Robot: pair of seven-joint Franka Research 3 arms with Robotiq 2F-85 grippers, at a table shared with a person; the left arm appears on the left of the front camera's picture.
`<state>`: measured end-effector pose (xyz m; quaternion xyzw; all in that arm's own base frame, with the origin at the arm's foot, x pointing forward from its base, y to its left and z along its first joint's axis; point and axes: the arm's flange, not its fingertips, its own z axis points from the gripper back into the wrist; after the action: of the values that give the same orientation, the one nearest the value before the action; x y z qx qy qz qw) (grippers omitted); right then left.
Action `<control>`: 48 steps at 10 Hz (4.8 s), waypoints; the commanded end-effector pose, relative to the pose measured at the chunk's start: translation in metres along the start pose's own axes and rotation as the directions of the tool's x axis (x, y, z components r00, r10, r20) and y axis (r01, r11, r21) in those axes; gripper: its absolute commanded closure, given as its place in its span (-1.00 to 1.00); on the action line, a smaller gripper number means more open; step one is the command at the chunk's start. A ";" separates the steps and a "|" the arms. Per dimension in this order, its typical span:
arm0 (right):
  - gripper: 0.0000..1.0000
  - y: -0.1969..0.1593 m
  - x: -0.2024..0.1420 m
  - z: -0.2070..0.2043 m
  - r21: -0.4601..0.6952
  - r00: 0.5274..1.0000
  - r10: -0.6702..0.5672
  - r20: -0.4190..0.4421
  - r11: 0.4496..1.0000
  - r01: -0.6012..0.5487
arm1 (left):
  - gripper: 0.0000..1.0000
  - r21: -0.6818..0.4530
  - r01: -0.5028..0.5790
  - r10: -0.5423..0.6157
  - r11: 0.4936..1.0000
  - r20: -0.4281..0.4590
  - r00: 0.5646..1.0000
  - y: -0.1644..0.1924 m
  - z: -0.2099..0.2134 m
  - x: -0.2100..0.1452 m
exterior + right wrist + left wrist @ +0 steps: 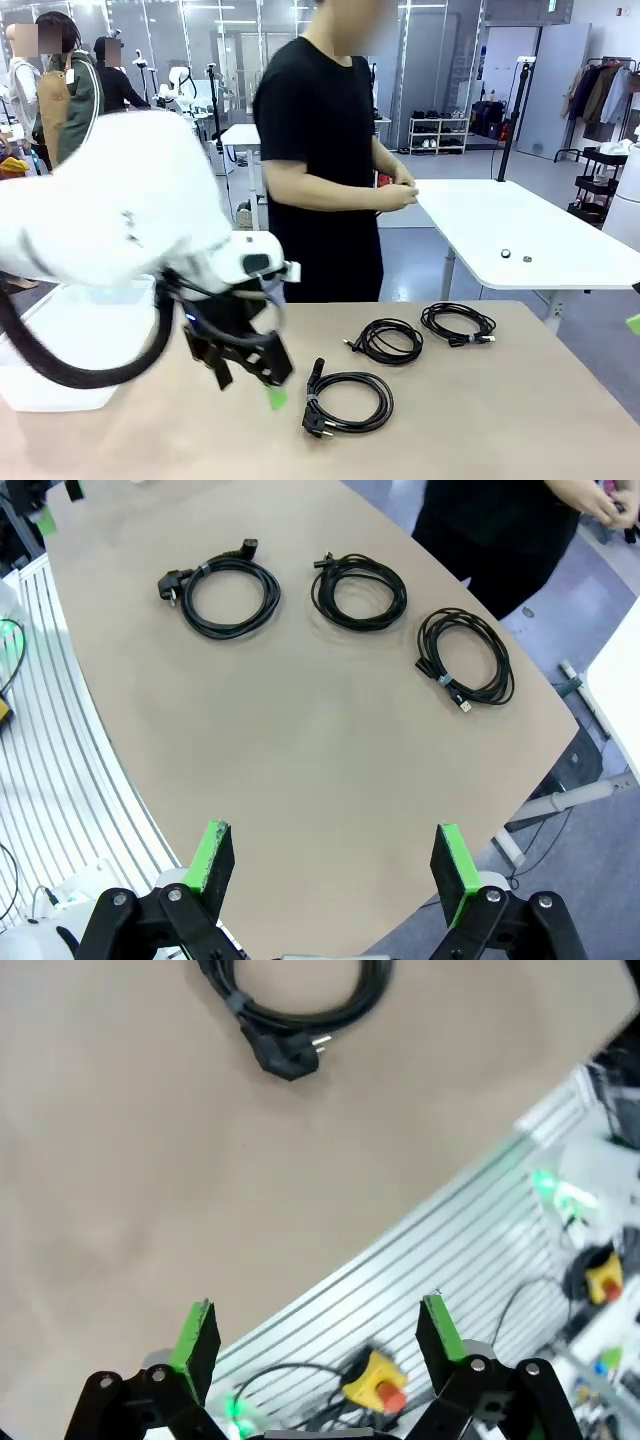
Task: Organize and store the cables.
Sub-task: Place the Power Cable into the Organizing box.
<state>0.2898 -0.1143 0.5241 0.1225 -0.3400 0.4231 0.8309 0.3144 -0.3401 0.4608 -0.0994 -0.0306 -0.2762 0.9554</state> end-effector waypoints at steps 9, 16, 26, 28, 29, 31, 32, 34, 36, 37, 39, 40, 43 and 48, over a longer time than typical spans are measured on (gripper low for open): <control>-1.00 0.000 0.000 0.001 0.000 1.000 0.004 0.003 1.000 -0.004 | -1.00 0.206 -0.378 0.347 0.903 0.170 0.922 -0.015 -0.107 0.108; -1.00 0.000 0.000 0.001 0.000 1.000 0.004 0.003 1.000 -0.004 | -1.00 0.247 -0.438 0.400 0.864 0.191 0.897 0.009 -0.121 0.122; -1.00 0.000 0.000 0.001 0.000 1.000 0.004 0.003 1.000 -0.004 | 0.57 0.210 -0.570 0.579 0.794 0.025 0.815 0.039 -0.165 0.161; -1.00 0.000 0.000 0.001 0.000 1.000 0.004 0.003 1.000 -0.004 | 1.00 0.205 -0.577 0.587 0.791 0.012 0.809 0.041 -0.169 0.159; -1.00 0.000 0.000 0.001 0.000 1.000 0.004 0.003 1.000 -0.004 | 1.00 0.195 -0.575 0.584 0.795 0.009 0.811 0.041 -0.169 0.158; -1.00 0.000 0.000 0.001 0.000 1.000 0.004 0.003 1.000 -0.004 | 1.00 0.187 -0.573 0.582 0.798 0.010 0.813 0.041 -0.169 0.154; -1.00 0.000 0.000 0.001 0.000 1.000 0.004 0.003 1.000 -0.004 | 1.00 0.183 -0.573 0.581 0.799 0.009 0.814 0.042 -0.166 0.152; -1.00 0.000 0.000 0.001 0.000 1.000 0.004 0.003 1.000 -0.004 | 1.00 0.183 -0.573 0.585 0.799 -0.008 0.811 0.043 -0.146 0.146; -1.00 0.000 0.000 0.001 0.000 1.000 0.004 0.003 1.000 -0.004 | 0.70 0.159 -0.496 0.505 0.854 -0.024 0.863 0.054 -0.080 0.127; -1.00 0.000 0.000 0.001 0.000 1.000 0.004 0.003 1.000 -0.004 | 0.70 0.182 -0.443 0.459 0.878 -0.057 0.887 0.062 -0.046 0.112; -1.00 0.000 0.000 0.001 0.000 1.000 0.004 0.003 1.000 -0.004 | 0.70 0.151 -0.400 0.408 0.904 -0.026 0.912 0.092 0.007 0.082; -1.00 0.000 0.000 0.001 0.000 1.000 0.004 0.003 1.000 -0.004 | 0.70 0.153 -0.367 0.374 0.918 -0.024 0.927 0.106 0.018 0.067; -1.00 0.000 0.000 0.001 0.000 1.000 0.004 0.003 1.000 -0.004 | 0.70 0.155 -0.330 0.331 0.931 0.020 0.944 0.144 0.036 0.027; -1.00 0.000 0.000 0.001 0.000 1.000 0.004 0.003 1.000 -0.004 | 0.70 0.182 -0.350 0.357 0.919 -0.004 0.934 0.141 0.038 0.043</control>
<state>0.2898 -0.1143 0.5240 0.1224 -0.3398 0.4230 0.8310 0.4210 -0.2346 0.4711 -0.0102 -0.0235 -0.1074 0.9939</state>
